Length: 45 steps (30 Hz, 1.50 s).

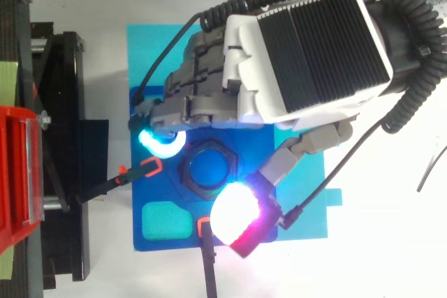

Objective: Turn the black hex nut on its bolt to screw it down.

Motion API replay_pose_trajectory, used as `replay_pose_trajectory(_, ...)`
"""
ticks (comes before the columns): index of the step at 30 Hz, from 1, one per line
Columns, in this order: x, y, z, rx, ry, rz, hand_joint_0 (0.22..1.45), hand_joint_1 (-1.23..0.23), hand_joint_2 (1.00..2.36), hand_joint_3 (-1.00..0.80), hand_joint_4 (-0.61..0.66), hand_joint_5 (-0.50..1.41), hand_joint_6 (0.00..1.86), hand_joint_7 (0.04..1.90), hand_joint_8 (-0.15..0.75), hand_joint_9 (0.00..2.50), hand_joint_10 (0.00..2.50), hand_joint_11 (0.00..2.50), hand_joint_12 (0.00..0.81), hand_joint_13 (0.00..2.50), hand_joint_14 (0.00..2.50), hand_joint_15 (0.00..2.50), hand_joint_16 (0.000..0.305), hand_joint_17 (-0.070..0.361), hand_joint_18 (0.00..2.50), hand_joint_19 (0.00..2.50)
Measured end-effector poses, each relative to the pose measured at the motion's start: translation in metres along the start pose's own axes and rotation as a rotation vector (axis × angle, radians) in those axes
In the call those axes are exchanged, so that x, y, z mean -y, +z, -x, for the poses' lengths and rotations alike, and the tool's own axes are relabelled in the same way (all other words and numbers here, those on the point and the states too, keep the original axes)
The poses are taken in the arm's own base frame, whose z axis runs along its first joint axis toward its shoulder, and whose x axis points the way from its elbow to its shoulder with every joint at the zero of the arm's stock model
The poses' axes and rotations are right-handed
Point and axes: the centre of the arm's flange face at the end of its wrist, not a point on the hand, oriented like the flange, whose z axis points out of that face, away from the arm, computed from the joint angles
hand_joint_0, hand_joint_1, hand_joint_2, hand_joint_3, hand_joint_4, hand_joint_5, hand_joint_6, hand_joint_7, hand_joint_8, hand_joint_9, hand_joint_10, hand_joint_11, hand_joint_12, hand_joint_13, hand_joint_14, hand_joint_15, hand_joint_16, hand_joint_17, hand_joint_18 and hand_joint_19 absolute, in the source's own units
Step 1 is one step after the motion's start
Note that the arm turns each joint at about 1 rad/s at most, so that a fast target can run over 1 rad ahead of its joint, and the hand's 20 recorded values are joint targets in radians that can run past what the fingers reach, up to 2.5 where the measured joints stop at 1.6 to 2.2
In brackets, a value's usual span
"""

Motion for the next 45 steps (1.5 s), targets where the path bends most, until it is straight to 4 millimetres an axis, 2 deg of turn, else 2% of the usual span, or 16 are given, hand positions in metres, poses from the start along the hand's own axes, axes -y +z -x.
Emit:
replay_pose_trajectory(2, -0.003, 0.004, 0.001, 0.020, 0.010, 0.011, 0.49, -0.29, 1.00, -0.50, 0.37, -0.16, 0.50, 1.13, 0.382, 0.80, 0.01, 0.61, 0.418, 0.86, 0.01, 0.29, 0.057, 0.127, 0.92, 0.35)
replay_pose_trajectory(12, -0.026, 0.021, -0.001, 0.057, 0.028, 0.032, 0.49, -0.29, 1.00, -0.50, 0.33, -0.18, 0.50, 0.90, 0.366, 0.76, 0.01, 0.47, 0.410, 0.85, 0.01, 0.28, 0.056, 0.126, 0.91, 0.36)
replay_pose_trajectory(17, -0.035, 0.025, -0.004, 0.053, 0.031, 0.034, 0.49, -0.29, 1.00, -0.50, 0.33, -0.16, 0.50, 0.93, 0.368, 0.75, 0.01, 0.49, 0.412, 0.85, 0.01, 0.28, 0.056, 0.126, 0.91, 0.36)
replay_pose_trajectory(21, -0.042, 0.027, -0.011, 0.045, 0.035, 0.029, 0.49, -0.29, 1.00, -0.50, 0.33, -0.14, 0.50, 1.10, 0.366, 0.75, 0.01, 0.50, 0.411, 0.85, 0.01, 0.29, 0.056, 0.126, 0.91, 0.37)
replay_pose_trajectory(24, -0.043, 0.025, -0.023, 0.032, 0.039, 0.021, 0.49, -0.28, 1.00, -0.50, 0.32, -0.13, 0.50, 1.16, 0.368, 0.75, 0.01, 0.51, 0.410, 0.85, 0.01, 0.29, 0.056, 0.127, 0.91, 0.37)
replay_pose_trajectory(27, -0.044, 0.025, -0.029, 0.035, 0.039, 0.017, 0.49, -0.28, 1.00, -0.50, 0.32, -0.15, 0.57, 1.06, 0.370, 0.75, 0.01, 0.51, 0.410, 0.85, 0.01, 0.28, 0.056, 0.127, 0.91, 0.37)
replay_pose_trajectory(31, -0.046, 0.026, -0.032, 0.039, 0.037, 0.018, 0.49, -0.29, 1.00, -0.50, 0.32, -0.15, 0.61, 0.99, 0.369, 0.75, 0.01, 0.52, 0.411, 0.85, 0.01, 0.29, 0.056, 0.127, 0.91, 0.37)
replay_pose_trajectory(45, -0.048, 0.025, -0.034, 0.030, 0.029, 0.022, 0.49, -0.29, 1.00, -0.50, 0.32, -0.16, 0.65, 0.93, 0.369, 0.77, 0.01, 0.54, 0.405, 0.84, 0.01, 0.28, 0.056, 0.126, 0.91, 0.37)
